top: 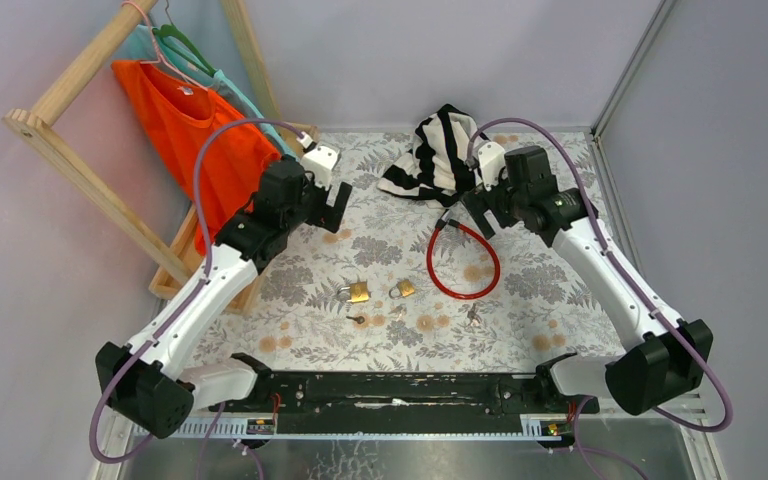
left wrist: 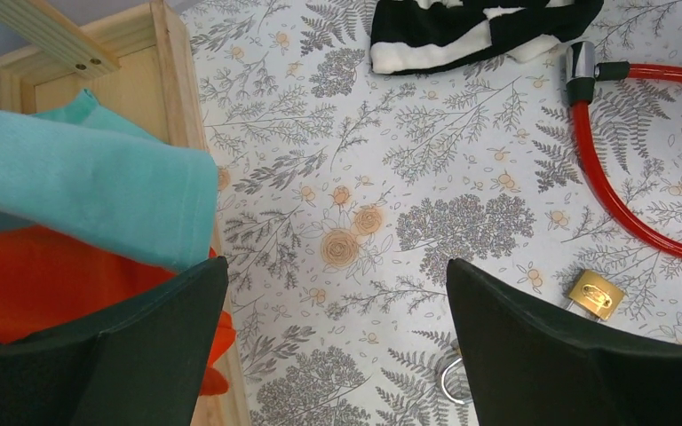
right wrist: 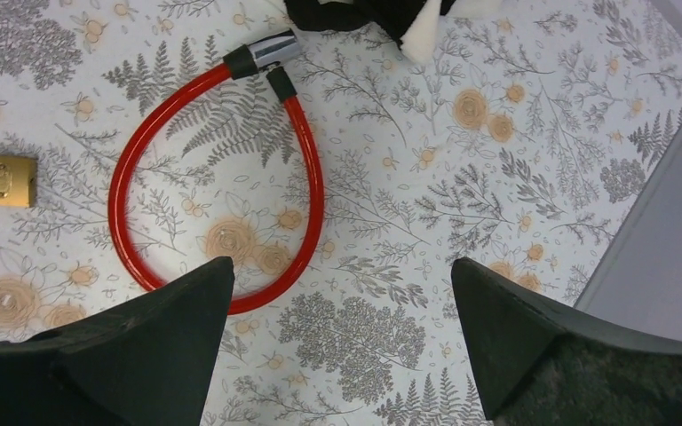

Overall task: Lock with the key
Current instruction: Reset both arms

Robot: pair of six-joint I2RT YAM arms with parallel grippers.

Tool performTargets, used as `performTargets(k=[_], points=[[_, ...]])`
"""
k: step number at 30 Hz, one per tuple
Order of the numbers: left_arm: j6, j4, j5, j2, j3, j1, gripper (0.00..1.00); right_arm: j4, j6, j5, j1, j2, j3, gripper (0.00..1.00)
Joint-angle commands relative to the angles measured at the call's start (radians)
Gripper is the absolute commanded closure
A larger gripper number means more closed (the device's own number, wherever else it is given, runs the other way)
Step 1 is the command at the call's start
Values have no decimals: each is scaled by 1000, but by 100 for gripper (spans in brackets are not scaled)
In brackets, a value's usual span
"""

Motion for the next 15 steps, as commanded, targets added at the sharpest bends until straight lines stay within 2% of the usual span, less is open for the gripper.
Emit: performTargets(k=[1, 4, 6, 12, 15], points=[[-13, 232, 6, -55, -100, 7, 0, 92, 20, 61, -19, -10, 16, 1], [-41, 318, -11, -65, -147, 7, 0, 108, 43, 47, -20, -2, 23, 1], [-22, 314, 21, -64, -148, 7, 0, 150, 52, 56, -20, -8, 1, 1], [-28, 327, 19, -93, -182, 7, 0, 354, 75, 33, -19, -125, -234, 1], [23, 343, 32, -131, -235, 8, 0, 423, 124, -6, -20, -171, -330, 1]])
